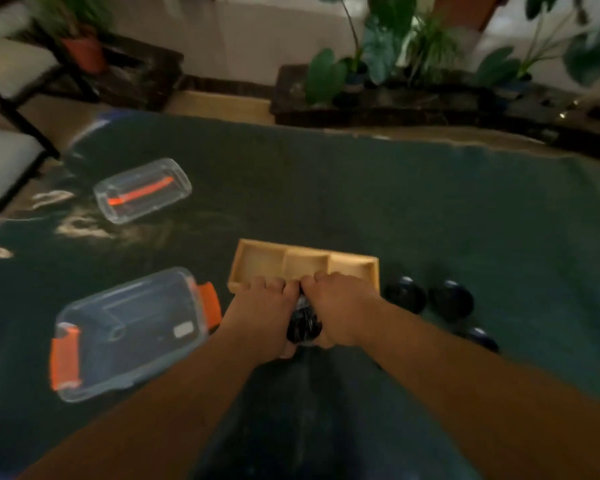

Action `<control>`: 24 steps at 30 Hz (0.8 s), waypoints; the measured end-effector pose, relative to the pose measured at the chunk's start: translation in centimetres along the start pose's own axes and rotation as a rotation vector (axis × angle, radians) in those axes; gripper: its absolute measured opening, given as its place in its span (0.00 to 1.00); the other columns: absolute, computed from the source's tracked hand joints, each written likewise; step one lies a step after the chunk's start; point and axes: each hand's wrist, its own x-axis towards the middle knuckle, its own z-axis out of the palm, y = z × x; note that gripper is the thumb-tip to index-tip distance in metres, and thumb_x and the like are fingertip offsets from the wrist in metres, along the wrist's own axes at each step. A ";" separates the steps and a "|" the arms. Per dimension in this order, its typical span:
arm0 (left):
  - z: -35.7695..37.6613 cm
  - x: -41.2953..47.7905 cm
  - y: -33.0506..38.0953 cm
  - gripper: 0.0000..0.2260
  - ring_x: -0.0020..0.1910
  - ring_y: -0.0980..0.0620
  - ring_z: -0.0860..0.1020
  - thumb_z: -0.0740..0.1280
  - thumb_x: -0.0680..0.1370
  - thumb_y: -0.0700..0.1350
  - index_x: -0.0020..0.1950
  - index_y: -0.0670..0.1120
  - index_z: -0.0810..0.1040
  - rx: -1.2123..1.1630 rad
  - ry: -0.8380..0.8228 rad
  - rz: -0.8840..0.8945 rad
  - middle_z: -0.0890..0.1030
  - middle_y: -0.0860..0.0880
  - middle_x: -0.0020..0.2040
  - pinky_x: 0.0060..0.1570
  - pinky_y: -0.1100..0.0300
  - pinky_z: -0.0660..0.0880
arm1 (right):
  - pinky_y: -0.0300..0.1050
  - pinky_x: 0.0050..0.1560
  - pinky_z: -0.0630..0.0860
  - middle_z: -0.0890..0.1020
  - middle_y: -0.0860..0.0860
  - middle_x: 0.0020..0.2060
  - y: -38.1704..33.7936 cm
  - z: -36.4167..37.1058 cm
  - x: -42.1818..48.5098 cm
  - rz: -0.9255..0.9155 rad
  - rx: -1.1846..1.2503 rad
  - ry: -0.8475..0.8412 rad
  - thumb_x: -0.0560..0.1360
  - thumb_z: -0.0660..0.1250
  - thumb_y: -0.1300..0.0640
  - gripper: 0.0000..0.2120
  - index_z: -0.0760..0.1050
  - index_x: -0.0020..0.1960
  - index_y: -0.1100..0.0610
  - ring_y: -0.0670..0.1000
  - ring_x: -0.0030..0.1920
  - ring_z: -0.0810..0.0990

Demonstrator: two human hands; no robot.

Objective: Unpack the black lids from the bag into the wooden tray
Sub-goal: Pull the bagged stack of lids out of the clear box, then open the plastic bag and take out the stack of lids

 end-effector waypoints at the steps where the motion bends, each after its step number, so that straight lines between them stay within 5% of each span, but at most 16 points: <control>1: 1.8 0.2 1.7 0.39 0.59 0.42 0.78 0.73 0.63 0.63 0.71 0.51 0.68 -0.002 -0.038 0.037 0.79 0.48 0.64 0.56 0.46 0.77 | 0.50 0.46 0.75 0.79 0.54 0.58 0.9 2.5 -1.2 0.021 0.025 -0.039 0.64 0.82 0.44 0.37 0.70 0.66 0.54 0.58 0.55 0.81; 4: 6.8 -0.2 5.5 0.40 0.59 0.42 0.78 0.74 0.65 0.62 0.73 0.51 0.68 -0.011 -0.128 0.091 0.79 0.48 0.64 0.57 0.46 0.77 | 0.54 0.54 0.79 0.78 0.55 0.59 2.3 8.9 -3.5 0.043 0.064 -0.130 0.64 0.82 0.45 0.38 0.69 0.67 0.55 0.59 0.58 0.80; 13: 10.3 0.4 6.5 0.42 0.64 0.42 0.75 0.76 0.67 0.63 0.77 0.50 0.65 0.055 -0.138 0.124 0.76 0.46 0.69 0.65 0.44 0.74 | 0.54 0.54 0.79 0.77 0.54 0.59 2.6 14.2 -3.9 0.117 0.141 -0.076 0.63 0.83 0.44 0.40 0.68 0.67 0.55 0.58 0.57 0.80; 16: 10.0 1.2 6.1 0.47 0.80 0.37 0.61 0.75 0.73 0.63 0.85 0.53 0.55 0.193 -0.053 0.156 0.62 0.43 0.83 0.77 0.34 0.58 | 0.54 0.56 0.79 0.77 0.55 0.62 0.8 15.1 -4.7 0.418 0.366 -0.045 0.65 0.81 0.37 0.43 0.66 0.68 0.56 0.58 0.61 0.80; 19: 9.5 0.9 6.2 0.47 0.84 0.34 0.46 0.74 0.76 0.60 0.86 0.56 0.49 0.210 0.041 0.171 0.47 0.41 0.88 0.79 0.30 0.42 | 0.54 0.58 0.80 0.78 0.59 0.64 -1.6 16.0 -5.0 0.718 0.832 -0.075 0.68 0.76 0.32 0.47 0.62 0.72 0.60 0.62 0.64 0.81; 22: 9.0 -0.6 6.1 0.40 0.78 0.33 0.66 0.78 0.73 0.53 0.83 0.56 0.66 0.149 0.105 0.267 0.67 0.38 0.82 0.76 0.32 0.64 | 0.55 0.57 0.81 0.80 0.59 0.64 -2.6 15.8 -5.1 0.818 1.186 -0.148 0.72 0.72 0.35 0.43 0.60 0.73 0.61 0.60 0.59 0.83; 24: 9.3 -1.5 5.3 0.34 0.63 0.37 0.79 0.80 0.70 0.49 0.76 0.53 0.77 0.063 0.179 0.300 0.80 0.39 0.69 0.60 0.39 0.80 | 0.53 0.56 0.79 0.80 0.58 0.64 -2.6 15.4 -5.3 0.798 1.180 -0.134 0.73 0.66 0.33 0.41 0.64 0.74 0.59 0.59 0.59 0.82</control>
